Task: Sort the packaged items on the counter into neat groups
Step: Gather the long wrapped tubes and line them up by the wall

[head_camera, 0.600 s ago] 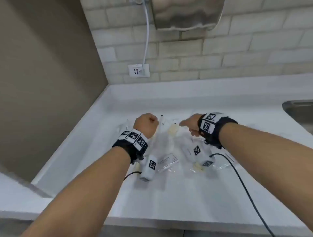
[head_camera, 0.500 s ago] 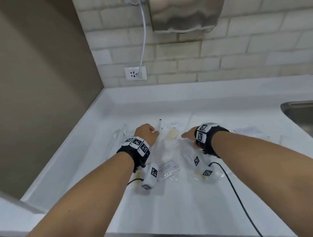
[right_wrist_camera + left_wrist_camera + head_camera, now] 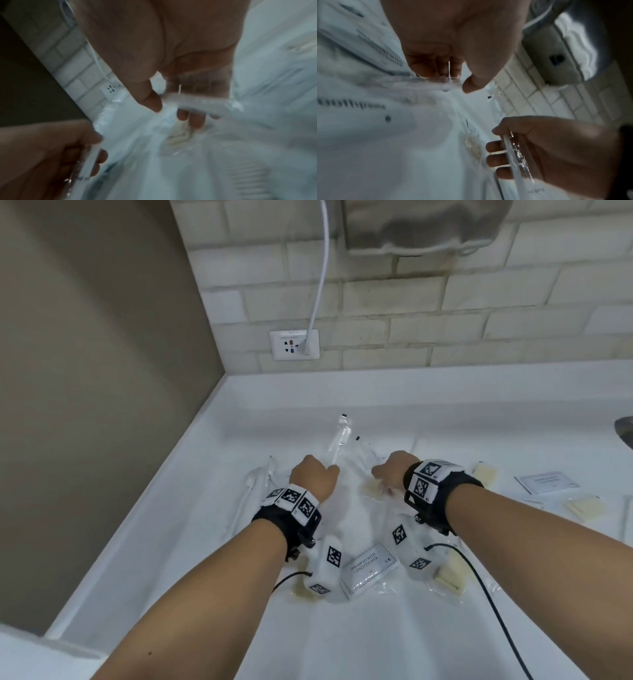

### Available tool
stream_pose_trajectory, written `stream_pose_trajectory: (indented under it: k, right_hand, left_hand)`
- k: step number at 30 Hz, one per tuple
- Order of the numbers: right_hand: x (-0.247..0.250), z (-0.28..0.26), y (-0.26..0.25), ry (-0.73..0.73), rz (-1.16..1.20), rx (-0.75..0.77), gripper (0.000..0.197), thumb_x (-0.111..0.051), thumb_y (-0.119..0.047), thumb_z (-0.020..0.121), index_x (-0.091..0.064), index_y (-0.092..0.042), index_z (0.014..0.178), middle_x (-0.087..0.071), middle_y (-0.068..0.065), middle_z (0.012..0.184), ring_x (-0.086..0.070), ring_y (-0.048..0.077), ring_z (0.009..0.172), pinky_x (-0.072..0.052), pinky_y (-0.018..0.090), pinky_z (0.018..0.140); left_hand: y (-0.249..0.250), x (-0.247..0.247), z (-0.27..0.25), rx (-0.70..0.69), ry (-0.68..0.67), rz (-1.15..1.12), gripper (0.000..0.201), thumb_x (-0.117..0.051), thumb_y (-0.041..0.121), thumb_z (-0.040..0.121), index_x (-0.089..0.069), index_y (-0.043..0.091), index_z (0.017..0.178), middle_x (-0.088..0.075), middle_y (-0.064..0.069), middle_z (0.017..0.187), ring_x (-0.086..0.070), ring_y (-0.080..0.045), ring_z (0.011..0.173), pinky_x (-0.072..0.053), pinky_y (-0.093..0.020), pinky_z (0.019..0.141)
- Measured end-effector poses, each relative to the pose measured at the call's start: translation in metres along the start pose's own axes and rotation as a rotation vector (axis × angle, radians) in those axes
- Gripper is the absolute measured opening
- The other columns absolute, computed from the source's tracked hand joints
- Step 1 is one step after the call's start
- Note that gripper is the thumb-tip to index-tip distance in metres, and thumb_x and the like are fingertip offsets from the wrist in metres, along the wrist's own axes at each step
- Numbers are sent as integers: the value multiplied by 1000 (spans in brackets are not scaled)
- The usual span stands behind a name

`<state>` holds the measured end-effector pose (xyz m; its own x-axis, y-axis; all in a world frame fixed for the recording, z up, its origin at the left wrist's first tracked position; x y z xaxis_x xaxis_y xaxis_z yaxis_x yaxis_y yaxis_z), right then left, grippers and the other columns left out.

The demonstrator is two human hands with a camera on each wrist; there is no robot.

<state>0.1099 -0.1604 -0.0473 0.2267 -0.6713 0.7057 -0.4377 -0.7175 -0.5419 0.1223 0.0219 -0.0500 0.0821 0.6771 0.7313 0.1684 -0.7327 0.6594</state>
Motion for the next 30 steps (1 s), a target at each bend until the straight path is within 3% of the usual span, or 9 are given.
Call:
stream_pose_trajectory:
  k: [2,5,9,12,15,17,19,24,30]
  right_hand:
    - [-8,-2,-18,-60,190,52,20,-49,-20,89,-53,-3,80,-65,12,75,-61,29,61,-46,32,60]
    - [-17,-11,-38,-70,314,115,8,-49,-11,89,-46,-4,90,-54,14,72,-52,24,50,-48,30,52]
    - [-35,-18,-52,-102,211,183,26,-57,-19,88,-41,-10,107,-49,8,86,-49,19,56,-45,25,44]
    - [-46,-16,-51,-131,161,197,17,-58,-21,89,-44,-12,89,-49,6,84,-48,18,58,-47,26,45]
    - [-45,-17,-49,-110,137,185,23,-59,-21,90,-42,-14,77,-50,7,77,-48,18,55,-47,26,46]
    - [-44,-18,-45,-100,126,177,22,-59,-22,90,-43,-13,78,-52,8,81,-49,19,57,-48,27,49]
    - [-42,-18,-42,-92,129,176,19,-60,-21,90,-45,-12,82,-54,10,86,-50,19,58,-48,27,50]
    - [-37,-19,-35,-90,126,193,16,-60,-21,90,-52,-7,94,-56,9,82,-51,18,57,-49,28,52]
    - [-24,-24,-17,-64,118,202,16,-61,-22,88,-53,-9,89,-57,6,76,-51,16,53,-46,24,45]
  left_hand:
    - [-12,30,-1,50,95,-202,30,-44,25,89,-54,-3,92,-60,-12,79,-56,-27,67,-44,-30,58]
    - [-44,72,-11,139,209,-240,24,-43,23,92,-45,3,107,-60,-16,104,-51,-27,82,-38,-31,66]
    - [-98,93,-25,295,190,7,68,-59,47,85,-35,4,132,-52,-17,129,-56,-32,103,-41,-34,75]
    - [-125,83,-40,410,96,243,102,-62,74,69,-31,7,139,-41,-14,137,-52,-35,120,-44,-39,78]
    - [-125,77,-39,373,121,301,94,-63,76,66,-42,7,127,-51,-12,124,-59,-31,108,-46,-36,75]
    - [-118,73,-31,335,97,266,65,-70,64,71,-53,8,100,-61,-8,95,-61,-23,78,-46,-27,61]
    - [-111,71,-25,325,69,222,47,-73,50,75,-49,10,75,-53,-2,69,-51,-15,58,-37,-23,48]
    - [-104,64,-17,367,-10,185,26,-62,17,79,-41,11,63,-43,-2,61,-43,-17,51,-30,-19,45]
    - [-93,61,-11,289,10,309,33,-68,22,81,-41,12,65,-47,-1,66,-45,-12,54,-33,-21,45]
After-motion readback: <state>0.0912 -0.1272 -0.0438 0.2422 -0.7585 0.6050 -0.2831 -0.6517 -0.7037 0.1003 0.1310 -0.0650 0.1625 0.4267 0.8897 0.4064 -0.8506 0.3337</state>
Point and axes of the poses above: each hand's wrist, its own z-axis towards the middle knuckle, its own x-axis out of the back of the hand, y = z × x, the point moved 7 cm from there along z, towards the middle knuckle
